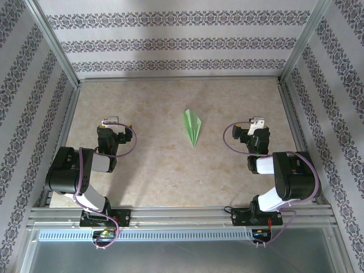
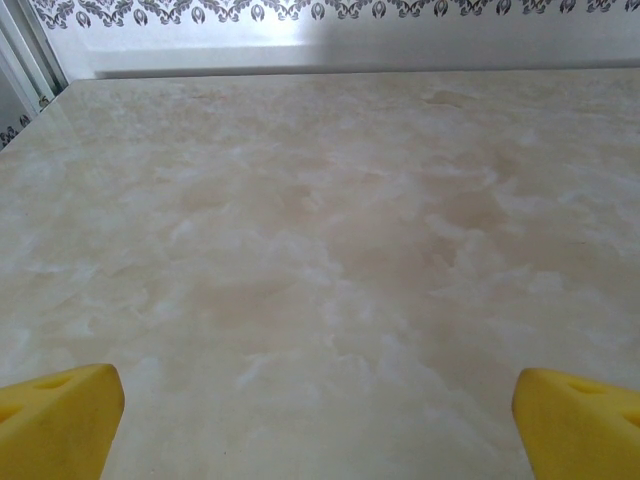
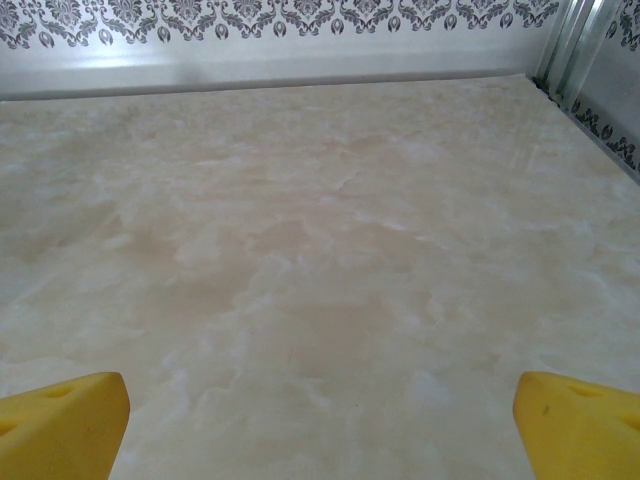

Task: Fold a paper plane with a square sheet of paper (fold left side to right side)
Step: Reset both arms

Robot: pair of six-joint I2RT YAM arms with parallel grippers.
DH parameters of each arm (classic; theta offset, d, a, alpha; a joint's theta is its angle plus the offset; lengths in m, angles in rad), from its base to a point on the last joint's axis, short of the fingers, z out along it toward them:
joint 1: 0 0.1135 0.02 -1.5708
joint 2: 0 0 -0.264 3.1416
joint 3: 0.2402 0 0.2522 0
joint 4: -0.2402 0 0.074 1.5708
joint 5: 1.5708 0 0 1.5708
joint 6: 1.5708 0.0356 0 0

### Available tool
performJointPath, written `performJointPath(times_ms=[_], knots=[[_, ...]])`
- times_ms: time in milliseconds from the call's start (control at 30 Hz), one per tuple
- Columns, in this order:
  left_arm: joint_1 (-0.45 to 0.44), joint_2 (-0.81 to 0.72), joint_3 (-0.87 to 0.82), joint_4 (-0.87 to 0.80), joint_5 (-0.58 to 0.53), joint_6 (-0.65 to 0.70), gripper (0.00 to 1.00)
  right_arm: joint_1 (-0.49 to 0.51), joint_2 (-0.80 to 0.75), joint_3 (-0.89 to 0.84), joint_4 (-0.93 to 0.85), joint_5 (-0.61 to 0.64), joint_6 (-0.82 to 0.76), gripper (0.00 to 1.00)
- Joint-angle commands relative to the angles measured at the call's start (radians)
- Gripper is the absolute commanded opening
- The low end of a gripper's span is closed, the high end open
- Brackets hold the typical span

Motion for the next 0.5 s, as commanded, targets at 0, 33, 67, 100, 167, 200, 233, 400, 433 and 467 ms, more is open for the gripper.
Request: performJointPath(times_ms=[0, 33, 67, 100, 167, 200, 233, 400, 433, 467], knots=[[0.014, -0.006, 0.006, -0.018, 0.014, 0.005, 1.0, 0.015, 0.003, 0.015, 0.004, 0.014, -0.004, 0.98], [0.014, -0.006, 0.006, -0.017, 0.014, 0.005, 1.0, 0.015, 0.003, 0.015, 0.004, 0.014, -0.004, 0.98], [0.014, -0.006, 0.006, -0.017, 0.014, 0.005, 1.0, 0.015, 0.003, 0.015, 0.004, 0.014, -0.004, 0.98], [0.014, -0.006, 0.006, -0.017, 0.014, 0.005, 1.0, 0.015, 0.003, 0.015, 0.004, 0.015, -0.004, 0.98], [0.014, -0.005, 0.006, -0.017, 0.014, 0.005, 1.0, 0.015, 0.003, 0.015, 0.004, 0.016, -0.004, 0.98], [0.014, -0.006, 0.006, -0.018, 0.014, 0.005, 1.0, 0.015, 0.003, 0.015, 0.004, 0.014, -0.006, 0.98], [0.014, -0.007, 0.006, -0.018, 0.015, 0.005, 1.0, 0.015, 0.005, 0.015, 0.002, 0.015, -0.006, 0.98], [0.014, -0.006, 0.006, -0.017, 0.014, 0.005, 1.0, 0.022, 0.005, 0.044, -0.005, 0.022, -0.013, 0.98], [0.014, -0.007, 0.006, -0.018, 0.015, 0.005, 1.0, 0.022, 0.005, 0.044, -0.005, 0.022, -0.014, 0.98], [0.014, -0.006, 0.006, -0.019, 0.015, 0.005, 1.0, 0.022, 0.005, 0.044, -0.004, 0.022, -0.013, 0.98]])
